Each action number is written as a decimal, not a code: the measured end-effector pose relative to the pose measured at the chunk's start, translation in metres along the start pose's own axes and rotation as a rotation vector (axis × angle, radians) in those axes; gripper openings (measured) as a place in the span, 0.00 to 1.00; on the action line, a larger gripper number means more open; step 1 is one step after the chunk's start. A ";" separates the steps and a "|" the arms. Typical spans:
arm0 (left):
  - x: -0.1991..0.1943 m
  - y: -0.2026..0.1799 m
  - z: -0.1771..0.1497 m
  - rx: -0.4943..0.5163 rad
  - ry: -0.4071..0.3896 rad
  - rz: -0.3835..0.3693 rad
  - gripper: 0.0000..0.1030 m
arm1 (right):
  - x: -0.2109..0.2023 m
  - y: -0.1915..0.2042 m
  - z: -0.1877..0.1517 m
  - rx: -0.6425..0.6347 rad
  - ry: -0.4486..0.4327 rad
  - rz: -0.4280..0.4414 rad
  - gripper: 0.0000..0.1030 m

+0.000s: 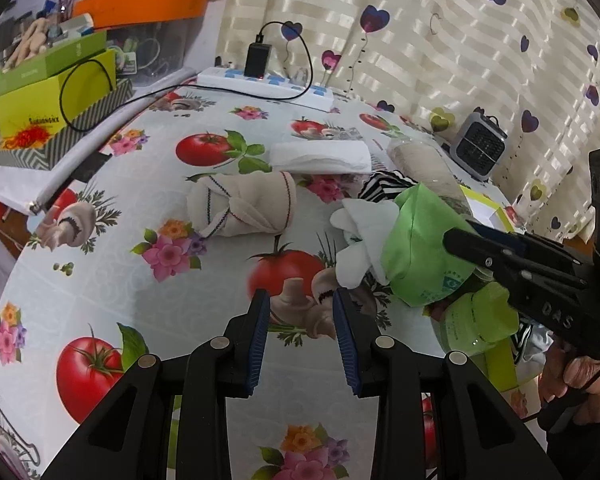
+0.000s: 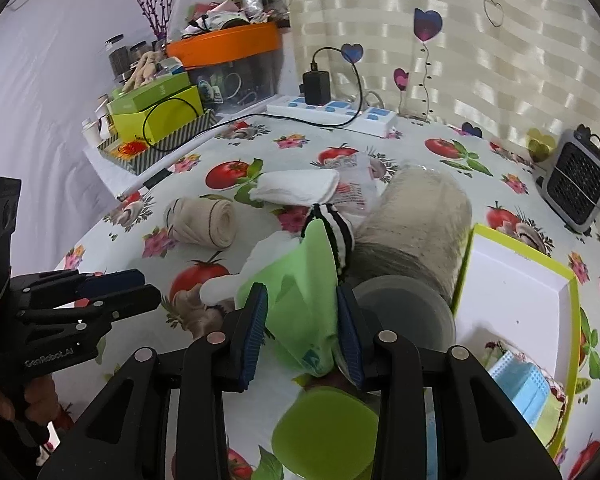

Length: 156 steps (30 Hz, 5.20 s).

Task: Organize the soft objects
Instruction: 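Grasp the light green cloth with the right gripper and lift it, then grasp the white sock with the left gripper while the right gripper holds the green cloth, then carry the white sock and green cloth over the white box with both grippers, then lower both items into the white box and open both grippers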

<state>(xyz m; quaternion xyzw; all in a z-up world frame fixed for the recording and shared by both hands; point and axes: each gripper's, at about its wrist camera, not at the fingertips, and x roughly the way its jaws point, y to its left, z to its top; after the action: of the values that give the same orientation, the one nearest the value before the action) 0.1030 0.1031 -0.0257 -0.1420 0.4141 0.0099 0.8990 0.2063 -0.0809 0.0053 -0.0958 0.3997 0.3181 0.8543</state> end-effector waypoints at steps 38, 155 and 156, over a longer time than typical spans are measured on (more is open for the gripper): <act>0.079 -0.066 0.031 0.169 0.092 -0.074 0.43 | -0.104 -0.021 -0.006 0.122 -0.251 0.053 0.03; 0.034 -0.209 0.042 0.303 -0.009 -0.321 0.22 | -0.103 -0.119 -0.090 0.367 -0.131 0.003 0.39; 0.036 -0.210 0.043 0.303 -0.009 -0.321 0.22 | -0.101 -0.114 -0.090 0.358 -0.125 0.021 0.39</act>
<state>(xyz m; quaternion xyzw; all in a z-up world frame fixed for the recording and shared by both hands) 0.1868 -0.0908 0.0259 -0.0692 0.3790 -0.1953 0.9019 0.1730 -0.2547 0.0103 0.0817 0.3971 0.2562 0.8775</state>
